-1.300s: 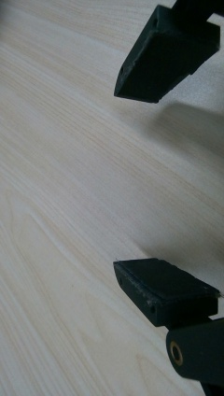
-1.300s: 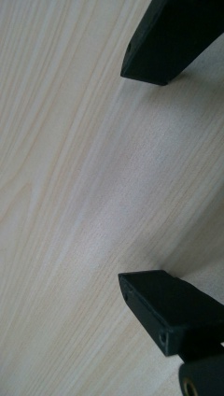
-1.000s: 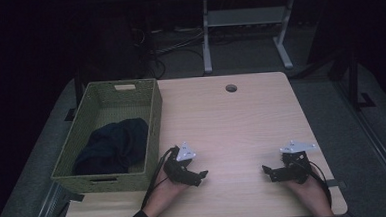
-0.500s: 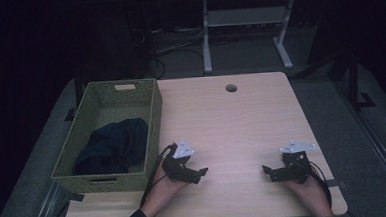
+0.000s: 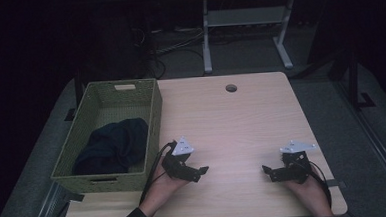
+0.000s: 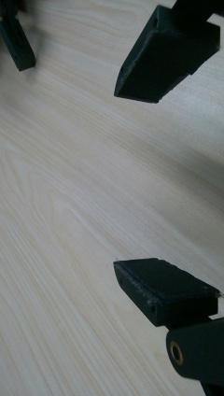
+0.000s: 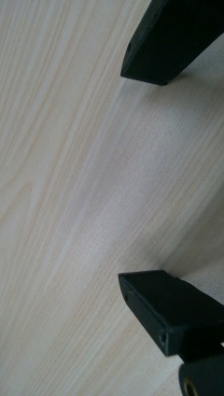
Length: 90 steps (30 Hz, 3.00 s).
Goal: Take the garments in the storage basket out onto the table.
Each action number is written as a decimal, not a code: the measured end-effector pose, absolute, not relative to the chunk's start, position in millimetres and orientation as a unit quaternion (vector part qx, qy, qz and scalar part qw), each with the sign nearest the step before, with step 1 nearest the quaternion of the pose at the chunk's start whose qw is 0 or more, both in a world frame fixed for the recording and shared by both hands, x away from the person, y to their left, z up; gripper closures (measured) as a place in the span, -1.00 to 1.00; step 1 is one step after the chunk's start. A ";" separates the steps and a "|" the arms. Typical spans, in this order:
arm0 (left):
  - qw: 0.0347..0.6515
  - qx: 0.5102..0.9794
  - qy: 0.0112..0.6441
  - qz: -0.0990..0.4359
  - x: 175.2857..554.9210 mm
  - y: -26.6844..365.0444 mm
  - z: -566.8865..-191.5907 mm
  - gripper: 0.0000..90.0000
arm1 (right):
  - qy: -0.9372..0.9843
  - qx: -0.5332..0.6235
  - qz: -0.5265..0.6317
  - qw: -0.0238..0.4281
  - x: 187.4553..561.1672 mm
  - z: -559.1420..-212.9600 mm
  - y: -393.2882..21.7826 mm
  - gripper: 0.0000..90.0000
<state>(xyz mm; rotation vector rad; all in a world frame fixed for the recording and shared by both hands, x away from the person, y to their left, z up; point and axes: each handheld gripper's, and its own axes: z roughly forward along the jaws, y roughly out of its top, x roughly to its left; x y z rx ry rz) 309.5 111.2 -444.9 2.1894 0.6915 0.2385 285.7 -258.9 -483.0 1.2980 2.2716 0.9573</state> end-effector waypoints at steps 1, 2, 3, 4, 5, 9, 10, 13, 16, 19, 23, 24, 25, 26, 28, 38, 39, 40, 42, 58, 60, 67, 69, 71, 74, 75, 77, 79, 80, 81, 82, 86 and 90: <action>0.403 0.869 0.272 0.094 309.9 111.2 -444.4 -0.70 | 0.803 0.459 0.338 0.177 285.7 -483.0 -258.9 -0.93; 0.403 0.869 0.271 0.093 310.1 110.9 -444.0 -0.70 | 0.803 0.459 0.338 0.177 285.7 -483.0 -258.9 -0.93; 0.403 0.869 0.270 0.092 310.4 110.1 -443.4 -0.70 | 0.802 0.459 0.338 0.177 285.7 -483.0 -258.9 -0.93; 0.406 0.868 0.272 0.093 310.3 109.6 -443.1 -0.70 | 0.803 0.458 0.338 0.177 285.7 -483.1 -258.9 -0.93; 0.405 0.869 0.270 0.093 310.7 109.5 -442.3 -0.70 | 0.803 0.459 0.338 0.177 285.7 -483.0 -258.9 -0.93; 0.404 0.869 0.269 0.094 312.2 109.1 -439.5 -0.70 | 0.803 0.459 0.338 0.177 285.6 -483.0 -258.9 -0.93; 0.404 0.870 0.268 0.093 312.7 109.1 -438.9 -0.70 | 0.803 0.458 0.338 0.177 285.6 -483.0 -258.9 -0.93; 0.404 0.870 0.266 0.095 313.7 109.0 -436.4 -0.70 | 0.803 0.458 0.338 0.177 285.6 -483.0 -258.9 -0.93; 0.407 0.868 0.267 0.095 315.3 109.2 -433.8 -0.70 | 0.803 0.459 0.338 0.177 285.6 -482.9 -258.8 -0.93; 0.407 0.868 0.267 0.095 316.7 109.2 -432.7 -0.70 | 0.803 0.459 0.338 0.177 285.6 -482.9 -258.8 -0.93; 0.407 0.869 0.265 0.095 317.7 108.5 -430.8 -0.70 | 0.802 0.459 0.338 0.177 285.6 -483.0 -258.8 -0.93; 0.406 0.870 0.264 0.095 318.3 108.5 -430.2 -0.70 | 0.802 0.459 0.338 0.176 285.6 -483.0 -258.8 -0.93; 0.409 0.868 0.266 0.095 319.1 108.4 -429.4 -0.70 | 0.802 0.459 0.338 0.177 285.7 -483.0 -258.8 -0.93; 0.411 0.867 0.266 0.096 319.8 108.9 -428.5 -0.70 | 0.802 0.459 0.338 0.176 285.6 -483.0 -258.8 -0.93; 0.411 0.866 0.266 0.096 320.9 109.6 -426.7 -0.70 | 0.802 0.459 0.338 0.177 285.6 -483.0 -258.8 -0.93; 0.412 0.866 0.264 0.099 322.5 108.4 -420.9 -0.70 | 0.802 0.459 0.338 0.177 285.6 -483.0 -258.8 -0.93; 0.409 0.869 0.261 0.101 323.2 108.5 -419.1 -0.70 | 0.802 0.459 0.338 0.177 285.6 -483.0 -258.8 -0.93; 0.409 0.868 0.262 0.102 323.2 108.5 -418.2 -0.70 | 0.802 0.459 0.338 0.177 285.6 -483.0 -258.8 -0.93; 0.409 0.868 0.261 0.102 324.0 108.6 -416.1 -0.70 | 0.802 0.459 0.338 0.177 285.6 -483.0 -258.8 -0.93; 0.408 0.870 0.262 0.090 330.7 109.1 -399.0 -0.69 | 0.802 0.459 0.338 0.176 285.5 -482.9 -258.8 -0.93; 0.415 0.866 0.264 0.087 331.9 109.4 -396.9 -0.69 | 0.803 0.459 0.338 0.176 285.6 -483.0 -258.8 -0.93; 0.419 0.867 0.257 0.080 335.9 110.1 -389.7 -0.69 | 0.802 0.459 0.338 0.175 285.5 -482.8 -258.8 -0.93; 0.425 0.864 0.257 0.083 336.2 110.2 -389.5 -0.69 | 0.803 0.458 0.339 0.175 285.5 -482.8 -258.9 -0.93; 0.422 0.866 0.254 0.080 337.3 110.0 -388.4 -0.69 | 0.803 0.459 0.338 0.175 285.5 -482.8 -258.8 -0.93; 0.424 0.868 0.247 0.073 337.2 111.4 -384.2 -0.69 | 0.803 0.458 0.339 0.176 285.6 -482.9 -258.8 -0.93; 0.426 0.868 0.246 0.070 337.1 111.7 -383.6 -0.69 | 0.803 0.458 0.339 0.177 285.6 -482.9 -258.9 -0.93; 0.430 0.868 0.241 0.061 336.8 112.6 -382.3 -0.69 | 0.803 0.458 0.339 0.177 285.6 -482.9 -258.8 -0.93; 0.431 0.869 0.236 0.058 336.7 113.2 -381.1 -0.69 | 0.803 0.458 0.339 0.177 285.6 -482.9 -258.9 -0.93; 0.433 0.869 0.234 0.057 336.4 113.3 -380.6 -0.69 | 0.803 0.458 0.339 0.177 285.6 -482.9 -258.8 -0.93; 0.434 0.869 0.232 0.055 336.4 113.8 -380.0 -0.69 | 0.803 0.458 0.339 0.176 285.5 -482.9 -258.8 -0.93; 0.435 0.868 0.231 0.054 336.2 114.0 -379.5 -0.69 | 0.802 0.459 0.339 0.176 285.5 -482.8 -258.8 -0.93; 0.432 0.872 0.222 0.058 336.6 115.4 -374.8 -0.69 | 0.802 0.458 0.339 0.176 285.5 -482.9 -258.8 -0.93; 0.433 0.872 0.220 0.057 337.1 118.9 -369.2 -0.69 | 0.802 0.459 0.339 0.176 285.5 -482.9 -258.7 -0.93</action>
